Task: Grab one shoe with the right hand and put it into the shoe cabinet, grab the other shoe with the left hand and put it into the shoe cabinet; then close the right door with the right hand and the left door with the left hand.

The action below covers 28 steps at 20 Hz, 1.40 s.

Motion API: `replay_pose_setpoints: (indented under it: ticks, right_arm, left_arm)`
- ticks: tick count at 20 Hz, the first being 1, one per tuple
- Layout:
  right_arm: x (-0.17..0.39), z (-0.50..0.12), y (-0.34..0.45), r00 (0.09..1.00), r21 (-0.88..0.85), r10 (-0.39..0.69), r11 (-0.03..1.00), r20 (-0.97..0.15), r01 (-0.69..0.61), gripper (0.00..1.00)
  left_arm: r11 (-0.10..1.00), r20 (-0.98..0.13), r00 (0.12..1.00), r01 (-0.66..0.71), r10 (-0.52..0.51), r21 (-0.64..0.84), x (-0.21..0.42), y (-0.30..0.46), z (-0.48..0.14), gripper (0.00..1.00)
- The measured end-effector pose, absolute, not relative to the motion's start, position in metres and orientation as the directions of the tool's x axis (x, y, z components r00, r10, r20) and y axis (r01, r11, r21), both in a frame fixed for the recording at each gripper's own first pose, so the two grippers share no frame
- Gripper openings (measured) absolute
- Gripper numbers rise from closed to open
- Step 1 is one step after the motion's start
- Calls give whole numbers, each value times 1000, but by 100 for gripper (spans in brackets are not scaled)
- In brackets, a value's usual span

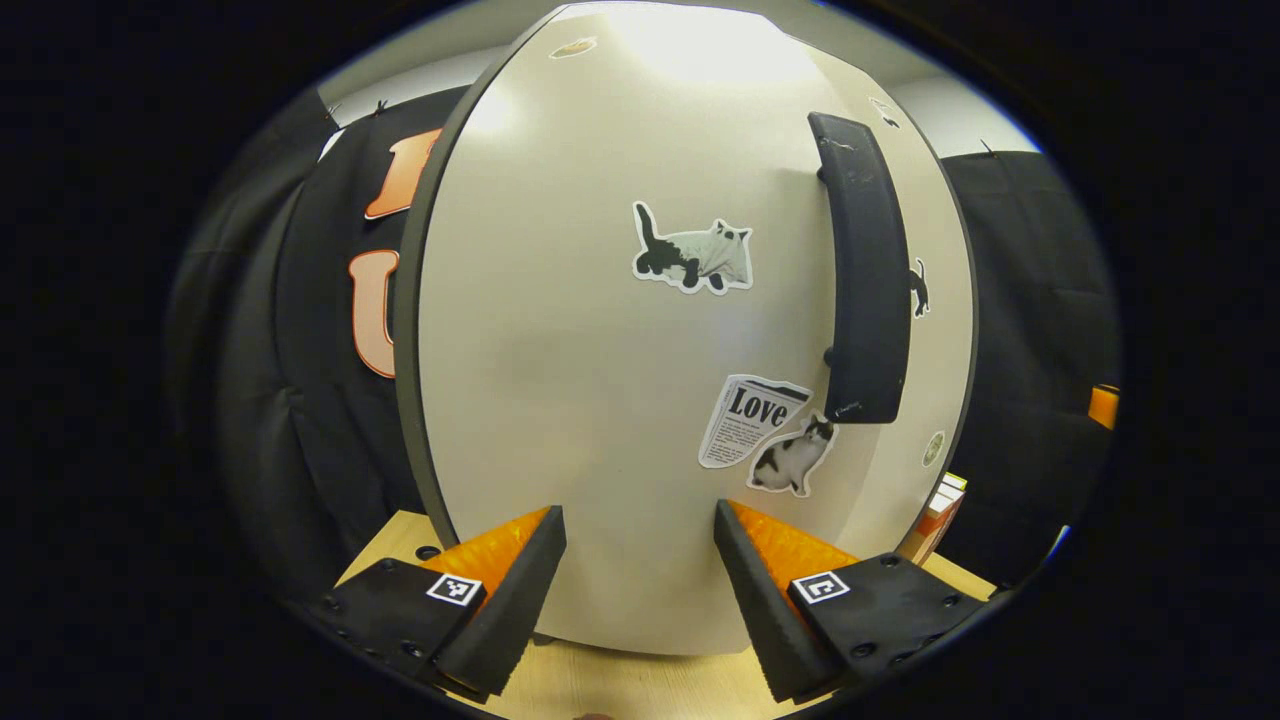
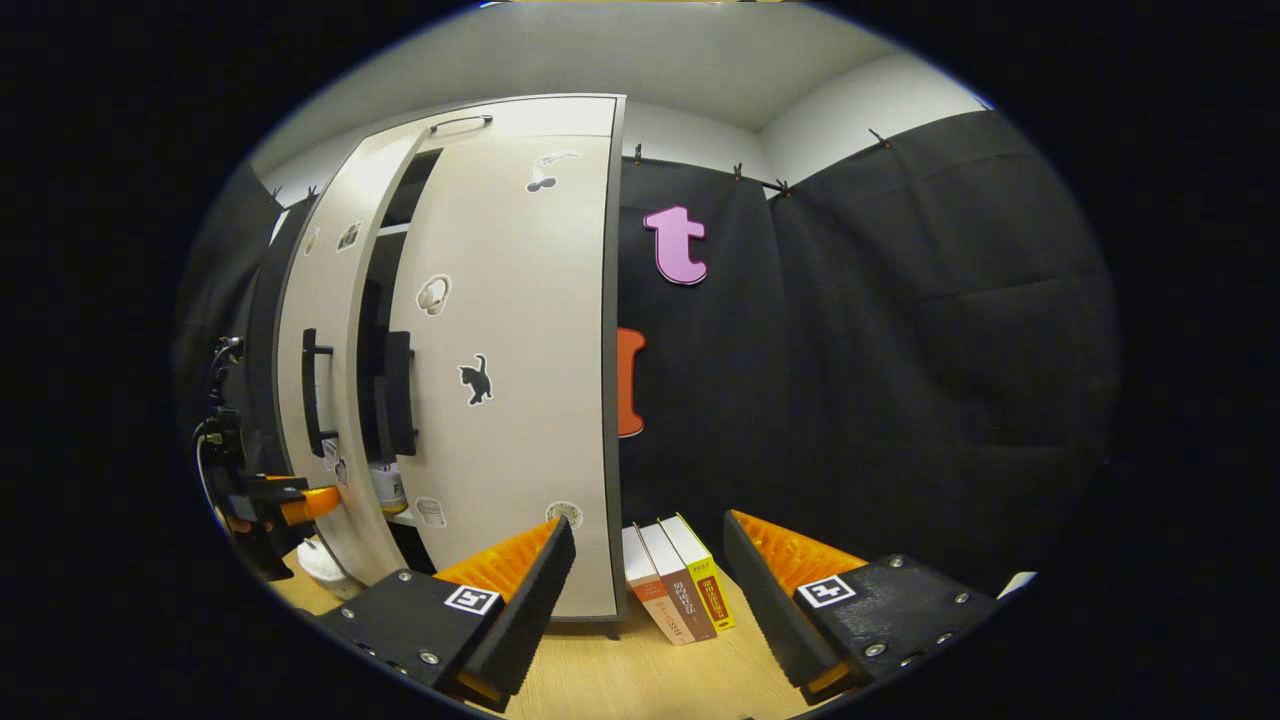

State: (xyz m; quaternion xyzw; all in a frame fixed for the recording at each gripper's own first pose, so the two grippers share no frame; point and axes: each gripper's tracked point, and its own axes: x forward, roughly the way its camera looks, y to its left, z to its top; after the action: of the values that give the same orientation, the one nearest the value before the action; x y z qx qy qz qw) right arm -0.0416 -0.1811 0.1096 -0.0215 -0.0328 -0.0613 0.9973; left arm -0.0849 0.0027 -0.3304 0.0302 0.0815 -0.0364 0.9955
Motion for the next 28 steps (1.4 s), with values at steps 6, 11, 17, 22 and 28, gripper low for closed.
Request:
replay_pose_setpoints:
  ticks: [6,11,17,22,28]
  right_arm:
    - [-30,120,-175,993,-60,-99,993,70,103,93]
    - [-25,133,-166,995,-74,-65,995,71,70,93]
    - [-32,157,-151,996,-98,-18,995,87,27,93]
    - [-45,171,-136,995,-107,17,994,96,-7,93]
    - [-62,182,-121,992,-118,37,993,121,-23,93]
  left_arm:
    - [997,-183,982,49,-39,51,-77,1,-332,97]
    - [998,-197,980,26,-13,63,-83,1,-317,99]
    - [1000,-152,988,5,-4,5,-136,21,-254,97]
    - [998,-50,998,-47,49,41,-196,59,-191,96]
    - [993,13,995,-103,102,53,-269,111,-149,96]
